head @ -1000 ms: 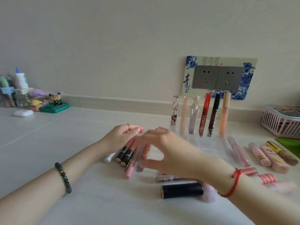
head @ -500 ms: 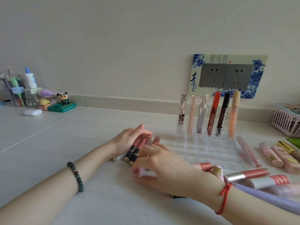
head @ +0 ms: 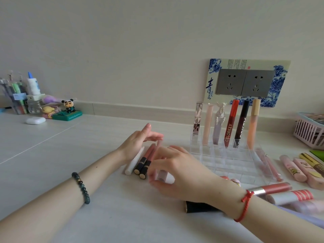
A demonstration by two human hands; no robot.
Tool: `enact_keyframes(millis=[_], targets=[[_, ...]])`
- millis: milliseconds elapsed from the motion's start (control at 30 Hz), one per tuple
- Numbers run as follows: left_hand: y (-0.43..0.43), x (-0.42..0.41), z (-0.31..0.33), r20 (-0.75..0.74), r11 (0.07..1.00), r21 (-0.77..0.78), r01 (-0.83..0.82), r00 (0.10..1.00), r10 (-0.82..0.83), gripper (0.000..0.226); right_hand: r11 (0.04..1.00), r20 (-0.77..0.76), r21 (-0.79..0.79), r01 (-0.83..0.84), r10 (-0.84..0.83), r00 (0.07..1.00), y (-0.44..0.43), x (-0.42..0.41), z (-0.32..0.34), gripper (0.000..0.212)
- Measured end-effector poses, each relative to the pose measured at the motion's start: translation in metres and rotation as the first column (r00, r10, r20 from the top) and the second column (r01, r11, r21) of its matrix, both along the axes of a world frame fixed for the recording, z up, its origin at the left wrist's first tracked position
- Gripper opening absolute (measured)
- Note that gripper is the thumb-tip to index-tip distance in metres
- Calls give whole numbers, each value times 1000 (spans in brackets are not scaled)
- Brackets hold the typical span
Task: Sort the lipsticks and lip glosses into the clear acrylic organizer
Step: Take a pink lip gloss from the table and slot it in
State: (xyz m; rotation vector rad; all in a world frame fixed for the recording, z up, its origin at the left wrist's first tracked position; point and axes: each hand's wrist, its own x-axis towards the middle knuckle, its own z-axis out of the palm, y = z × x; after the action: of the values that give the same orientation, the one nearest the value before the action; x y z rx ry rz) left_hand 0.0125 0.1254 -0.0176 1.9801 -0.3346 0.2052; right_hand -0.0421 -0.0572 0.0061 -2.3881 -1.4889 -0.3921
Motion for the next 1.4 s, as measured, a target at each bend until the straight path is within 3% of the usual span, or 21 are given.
enact_keyframes(millis=[133,267,367,433,567,767,900,1000,1400], targets=[[4,3,6,14,993,-121,-9,1000,11,28,994,25,105,-6,4,1000,-7,8,6,10],[8,4,5,59,996,-82,-25,998,30,39,974,48,224,-43,33,998,-13,13,10,10],[5,4,2,114,998,-56,-4,993,11,60,945,27,320,-70,64,998,-17,18,14,10],[3,5,1,131,999,-46,-6,991,12,58,919,-31,388,-62,81,996,-20,20,19,11],[-2,1,2,128,999,4,-51,990,50,31,869,-144,495,0,82,986,-29,23,32,9],[-30,-12,21,233,972,209,-108,971,58,16,775,-339,614,149,88,937,-50,29,51,10],[-58,-21,30,242,970,231,-79,970,22,8,745,-373,644,174,107,922,-71,29,59,28],[-86,-23,36,246,970,240,-20,968,-41,8,741,-359,640,202,56,932,-92,32,64,18],[-185,14,56,246,991,83,106,962,-123,13,619,-366,701,353,-113,924,-164,51,83,29]])
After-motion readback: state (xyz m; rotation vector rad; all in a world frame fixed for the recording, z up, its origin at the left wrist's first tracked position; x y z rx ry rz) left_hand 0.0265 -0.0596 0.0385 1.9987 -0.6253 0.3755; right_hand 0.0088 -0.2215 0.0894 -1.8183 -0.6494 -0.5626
